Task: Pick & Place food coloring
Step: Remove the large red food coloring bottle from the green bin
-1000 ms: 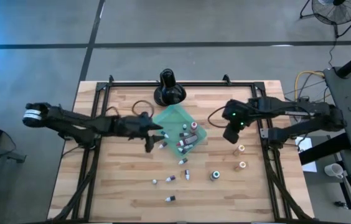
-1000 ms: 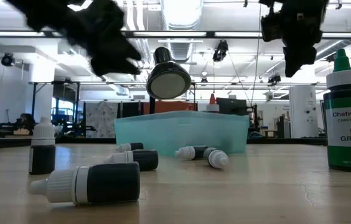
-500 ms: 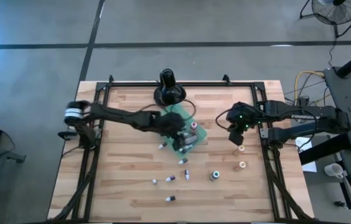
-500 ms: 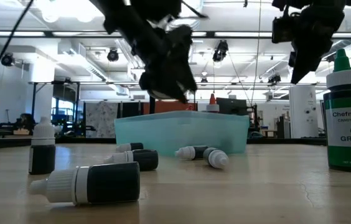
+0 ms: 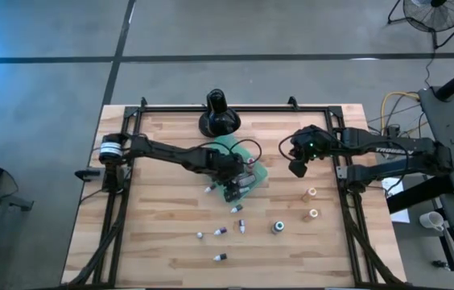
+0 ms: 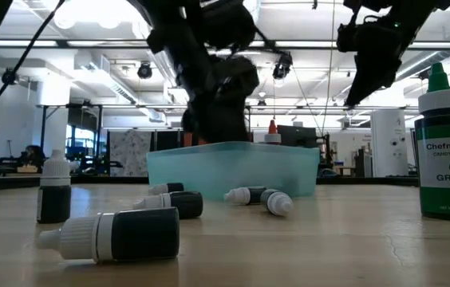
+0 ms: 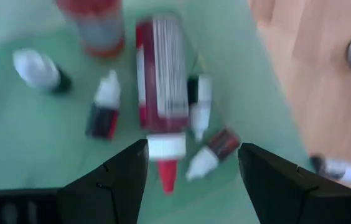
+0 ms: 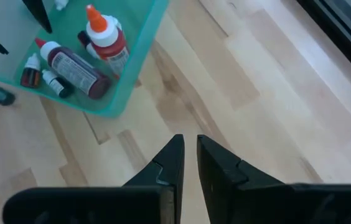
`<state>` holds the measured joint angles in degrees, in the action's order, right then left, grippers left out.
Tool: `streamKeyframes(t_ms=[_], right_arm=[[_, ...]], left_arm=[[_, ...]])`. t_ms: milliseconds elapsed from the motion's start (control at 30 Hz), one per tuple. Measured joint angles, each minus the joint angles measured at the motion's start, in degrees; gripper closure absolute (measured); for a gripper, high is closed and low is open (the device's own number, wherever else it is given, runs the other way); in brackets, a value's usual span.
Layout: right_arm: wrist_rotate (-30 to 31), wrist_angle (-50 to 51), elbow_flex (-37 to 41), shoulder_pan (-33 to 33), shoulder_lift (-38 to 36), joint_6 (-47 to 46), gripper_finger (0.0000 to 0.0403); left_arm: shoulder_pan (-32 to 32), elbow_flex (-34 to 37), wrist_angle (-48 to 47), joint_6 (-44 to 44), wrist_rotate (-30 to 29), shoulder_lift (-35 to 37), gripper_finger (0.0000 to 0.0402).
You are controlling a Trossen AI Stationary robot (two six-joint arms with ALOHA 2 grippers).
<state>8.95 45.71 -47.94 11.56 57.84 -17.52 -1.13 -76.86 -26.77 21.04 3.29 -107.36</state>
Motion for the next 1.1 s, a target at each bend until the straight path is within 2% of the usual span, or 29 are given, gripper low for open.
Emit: streamKeyframes(t_ms=[367, 567, 700, 967, 1100], right_arm=[[0.1, -0.1, 0.3, 1.0, 0.4, 1.2, 0.0365], [0.1, 0.4, 0.6, 1.1, 0.8, 1.1, 0.0365], [0.1, 0.3, 1.1, 1.1, 0.8, 1.2, 0.0365], [0.1, 0.3, 2.6, 1.3, 0.9, 1.5, 0.0365], [0.1, 0.3, 2.6, 1.3, 0.9, 1.7, 0.0365]], left_arm=[[0.0, 1.3, 6.5, 1.5, -1.1, -4.5, 0.0179], [-0.1, 1.3, 5.8, 4.0, -1.4, -6.5, 0.0186], [-0.2, 1.3, 5.7, 4.3, -2.4, -6.3, 0.0217], [-0.3, 0.0, 4.7, 3.0, -3.0, -6.2, 0.0315], [-0.9, -5.5, -8.0, 2.9, -2.9, -5.3, 0.0315]])
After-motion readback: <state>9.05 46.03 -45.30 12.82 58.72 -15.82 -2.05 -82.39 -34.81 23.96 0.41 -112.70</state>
